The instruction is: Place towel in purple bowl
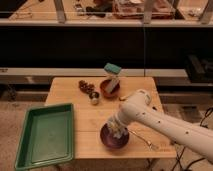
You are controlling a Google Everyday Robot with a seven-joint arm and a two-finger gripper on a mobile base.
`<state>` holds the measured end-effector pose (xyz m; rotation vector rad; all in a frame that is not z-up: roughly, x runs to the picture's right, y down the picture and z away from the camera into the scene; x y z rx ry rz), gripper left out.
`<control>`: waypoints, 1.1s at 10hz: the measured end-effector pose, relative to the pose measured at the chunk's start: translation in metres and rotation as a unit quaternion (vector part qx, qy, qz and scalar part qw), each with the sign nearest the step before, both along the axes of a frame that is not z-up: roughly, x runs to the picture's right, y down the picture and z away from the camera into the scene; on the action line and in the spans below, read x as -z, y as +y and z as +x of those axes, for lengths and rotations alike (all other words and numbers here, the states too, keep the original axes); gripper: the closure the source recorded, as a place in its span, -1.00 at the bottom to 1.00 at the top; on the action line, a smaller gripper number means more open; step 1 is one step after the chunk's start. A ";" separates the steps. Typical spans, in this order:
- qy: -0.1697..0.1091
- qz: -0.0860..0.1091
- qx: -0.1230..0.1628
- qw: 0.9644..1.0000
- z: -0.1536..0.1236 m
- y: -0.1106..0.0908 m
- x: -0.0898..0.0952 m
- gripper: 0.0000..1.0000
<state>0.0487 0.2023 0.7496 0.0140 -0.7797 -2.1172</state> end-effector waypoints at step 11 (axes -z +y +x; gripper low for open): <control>-0.011 -0.004 0.007 1.000 -0.002 0.017 0.009 -0.33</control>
